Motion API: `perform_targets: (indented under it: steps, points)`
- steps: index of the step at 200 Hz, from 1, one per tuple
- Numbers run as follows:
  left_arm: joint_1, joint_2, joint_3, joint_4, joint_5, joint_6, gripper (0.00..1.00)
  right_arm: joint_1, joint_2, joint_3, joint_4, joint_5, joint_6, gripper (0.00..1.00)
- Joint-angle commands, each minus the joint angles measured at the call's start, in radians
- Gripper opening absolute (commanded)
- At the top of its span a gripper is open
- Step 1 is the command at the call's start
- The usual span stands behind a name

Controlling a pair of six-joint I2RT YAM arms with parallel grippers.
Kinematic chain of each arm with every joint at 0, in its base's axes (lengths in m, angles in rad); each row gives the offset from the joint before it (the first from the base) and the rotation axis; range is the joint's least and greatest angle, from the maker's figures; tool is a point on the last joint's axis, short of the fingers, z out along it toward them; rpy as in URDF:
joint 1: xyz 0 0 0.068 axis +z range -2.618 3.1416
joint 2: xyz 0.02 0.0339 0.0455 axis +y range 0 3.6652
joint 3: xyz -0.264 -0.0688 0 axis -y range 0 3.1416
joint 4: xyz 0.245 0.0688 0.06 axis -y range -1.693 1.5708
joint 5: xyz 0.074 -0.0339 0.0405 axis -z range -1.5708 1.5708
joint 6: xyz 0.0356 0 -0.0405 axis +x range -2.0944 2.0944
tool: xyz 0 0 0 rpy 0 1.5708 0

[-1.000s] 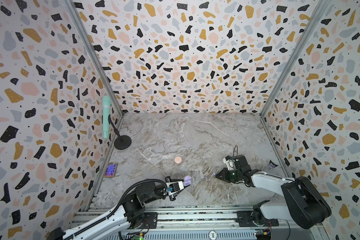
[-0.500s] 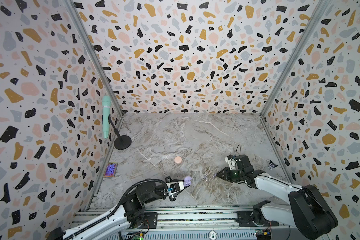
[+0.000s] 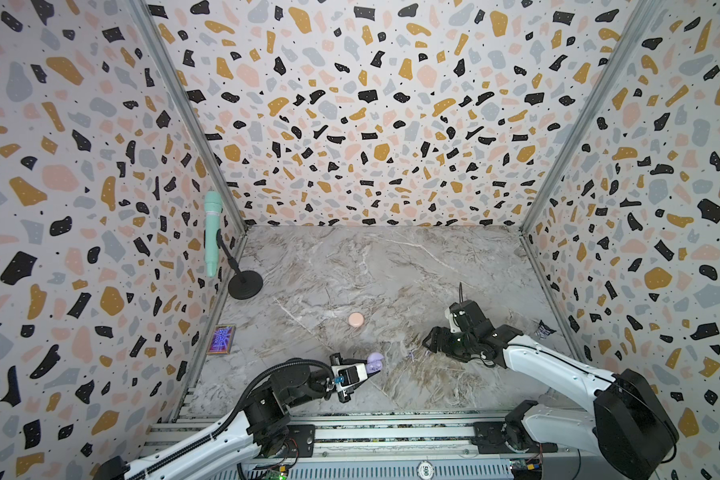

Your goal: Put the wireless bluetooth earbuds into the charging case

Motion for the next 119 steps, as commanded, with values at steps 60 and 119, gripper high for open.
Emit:
perform_targets:
  steps: [60, 119]
  points:
    - [-0.011, -0.009, 0.033, 0.025, 0.026, 0.007, 0.00, 0.109, 0.197, 0.201, -0.225, 0.219, 0.101, 0.64]
    - [-0.013, 0.004, 0.036, 0.025, 0.030, 0.007, 0.00, 0.122, 0.255, 0.197, -0.200, 0.220, 0.097, 0.51]
